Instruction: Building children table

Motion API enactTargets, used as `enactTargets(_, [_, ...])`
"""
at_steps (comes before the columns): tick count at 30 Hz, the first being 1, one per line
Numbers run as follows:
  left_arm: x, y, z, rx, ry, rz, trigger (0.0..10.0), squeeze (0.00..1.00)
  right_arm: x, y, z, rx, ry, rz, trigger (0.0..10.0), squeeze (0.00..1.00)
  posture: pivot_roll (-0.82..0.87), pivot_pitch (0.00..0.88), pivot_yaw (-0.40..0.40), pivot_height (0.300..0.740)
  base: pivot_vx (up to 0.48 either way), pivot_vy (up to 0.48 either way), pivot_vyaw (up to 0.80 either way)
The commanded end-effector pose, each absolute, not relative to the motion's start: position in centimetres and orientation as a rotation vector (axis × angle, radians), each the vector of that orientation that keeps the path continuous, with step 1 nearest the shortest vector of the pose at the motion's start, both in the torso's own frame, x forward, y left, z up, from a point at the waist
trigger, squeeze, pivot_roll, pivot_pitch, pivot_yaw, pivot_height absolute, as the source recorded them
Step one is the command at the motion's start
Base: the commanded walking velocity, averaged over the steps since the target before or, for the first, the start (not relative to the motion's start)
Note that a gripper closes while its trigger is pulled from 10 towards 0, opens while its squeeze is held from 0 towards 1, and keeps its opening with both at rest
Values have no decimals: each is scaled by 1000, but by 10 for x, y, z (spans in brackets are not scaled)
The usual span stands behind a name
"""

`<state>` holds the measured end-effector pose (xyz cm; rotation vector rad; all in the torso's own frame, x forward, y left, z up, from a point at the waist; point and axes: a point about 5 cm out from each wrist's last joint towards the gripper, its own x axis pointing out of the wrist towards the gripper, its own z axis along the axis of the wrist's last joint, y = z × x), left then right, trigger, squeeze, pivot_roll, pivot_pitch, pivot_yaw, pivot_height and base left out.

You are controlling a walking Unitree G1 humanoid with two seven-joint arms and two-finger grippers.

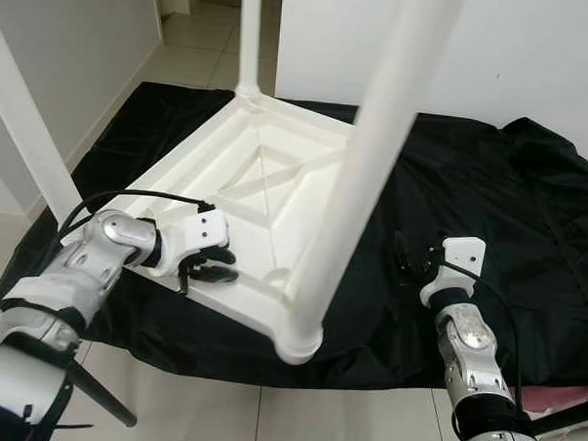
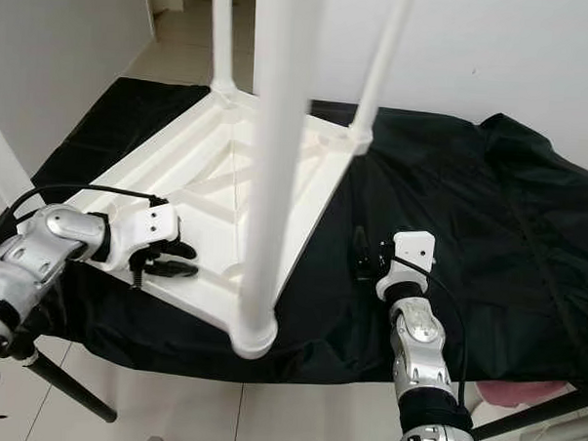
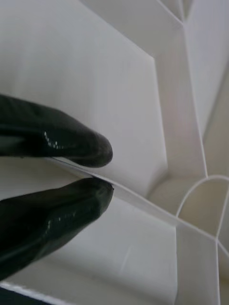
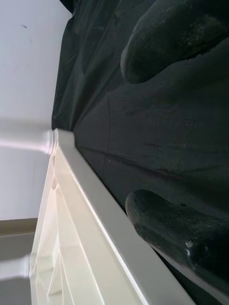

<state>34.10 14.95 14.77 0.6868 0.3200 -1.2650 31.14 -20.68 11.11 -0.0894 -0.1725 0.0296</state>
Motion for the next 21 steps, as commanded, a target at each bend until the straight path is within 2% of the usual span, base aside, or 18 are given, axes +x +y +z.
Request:
enactTargets(1, [343,152,138,676,350,-1196,0,0,310,-206,107,-88,-162,25,10000,0,24,19,-39,740,0,0,0])
enactTargets(9, [336,119,131,688,276,-1247,0,0,312,-205,108,-86,-166,23,10000,0,19,15,-40,740,0,0,0])
enactTargets(10, [334,113,131,684,255,-1257,235,0,312,-206,108,-85,-166,20,10000,0,18,14,-41,740,0,0,0])
enactTargets(11, [333,108,130,680,240,-1256,6824,0,312,-206,108,-84,-166,17,10000,0,18,12,-41,740,0,0,0])
enactTargets(13, [333,105,130,678,231,-1254,6824,0,312,-206,108,-84,-166,16,10000,0,18,12,-41,740,0,0,0])
enactTargets(14, [331,101,130,674,217,-1265,10000,0,312,-206,108,-83,-166,15,10000,0,18,12,-40,740,0,0,0])
enactTargets(17, [331,96,131,637,171,-1246,10000,0,312,-204,107,-75,-165,7,10000,0,19,10,-39,740,0,0,0])
enactTargets(18, [332,95,132,618,161,-1228,10000,1000,312,-204,107,-68,-165,1,10000,0,19,10,-39,740,0,0,0])
enactTargets(21, [334,94,135,580,134,-1198,10000,1000,311,-203,105,-56,-161,-8,10000,0,22,12,-37,740,0,0,0])
